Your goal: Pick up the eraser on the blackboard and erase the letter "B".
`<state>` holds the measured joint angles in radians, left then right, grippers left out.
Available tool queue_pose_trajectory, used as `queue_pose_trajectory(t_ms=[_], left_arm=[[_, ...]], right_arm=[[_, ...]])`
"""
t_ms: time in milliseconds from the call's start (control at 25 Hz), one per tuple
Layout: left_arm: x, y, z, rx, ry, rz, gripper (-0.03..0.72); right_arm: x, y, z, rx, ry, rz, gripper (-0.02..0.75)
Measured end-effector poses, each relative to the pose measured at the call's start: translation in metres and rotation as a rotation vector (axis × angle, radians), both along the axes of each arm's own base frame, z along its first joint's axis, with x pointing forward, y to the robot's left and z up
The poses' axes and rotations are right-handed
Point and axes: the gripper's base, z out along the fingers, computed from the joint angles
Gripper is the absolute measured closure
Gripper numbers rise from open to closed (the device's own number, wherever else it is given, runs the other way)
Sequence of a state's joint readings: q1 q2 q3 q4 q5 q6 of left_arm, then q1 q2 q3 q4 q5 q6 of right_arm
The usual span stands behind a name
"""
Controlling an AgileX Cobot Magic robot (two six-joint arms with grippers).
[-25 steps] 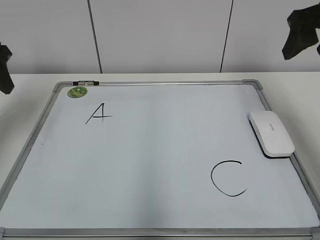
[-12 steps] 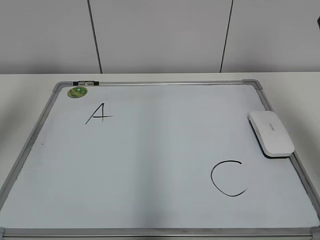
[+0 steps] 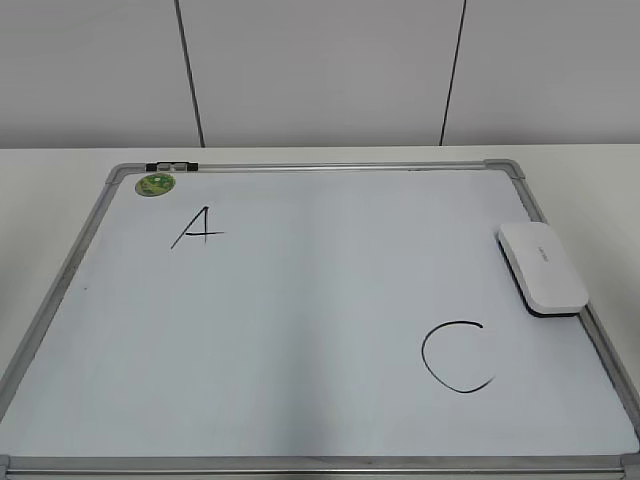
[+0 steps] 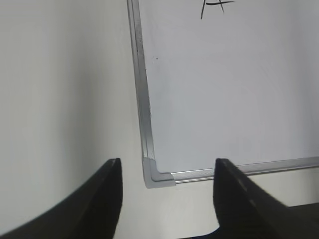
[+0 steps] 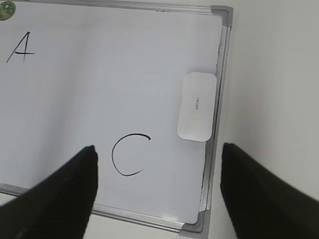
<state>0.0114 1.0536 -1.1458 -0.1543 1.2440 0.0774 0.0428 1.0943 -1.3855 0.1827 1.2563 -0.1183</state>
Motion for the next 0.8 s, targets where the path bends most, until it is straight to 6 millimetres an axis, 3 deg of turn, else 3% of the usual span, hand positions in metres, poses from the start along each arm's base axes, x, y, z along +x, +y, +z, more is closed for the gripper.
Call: queue_pose_trajectory(t_ms=[320,560,800], left_arm=[[-0.075,-0.002,0.001,-0.02,-0.146,0.014,0.267],[-0.116,-0.003,-0.028,-0.025,-0.17,0.013,0.267],[-0.147,-0.002,-0.062,-0.018,-0.191,0.014,0.268]], right_arm=[[-0.091,-0.004,-0.023,0.001,-0.089,-0.001,0.151],[-0.156,-0.01,-0.055,-0.026,-0.195,-0.015,0.151],[-0.194,-0.02,-0.096,-0.074,-0.257,-0.098,0.151]])
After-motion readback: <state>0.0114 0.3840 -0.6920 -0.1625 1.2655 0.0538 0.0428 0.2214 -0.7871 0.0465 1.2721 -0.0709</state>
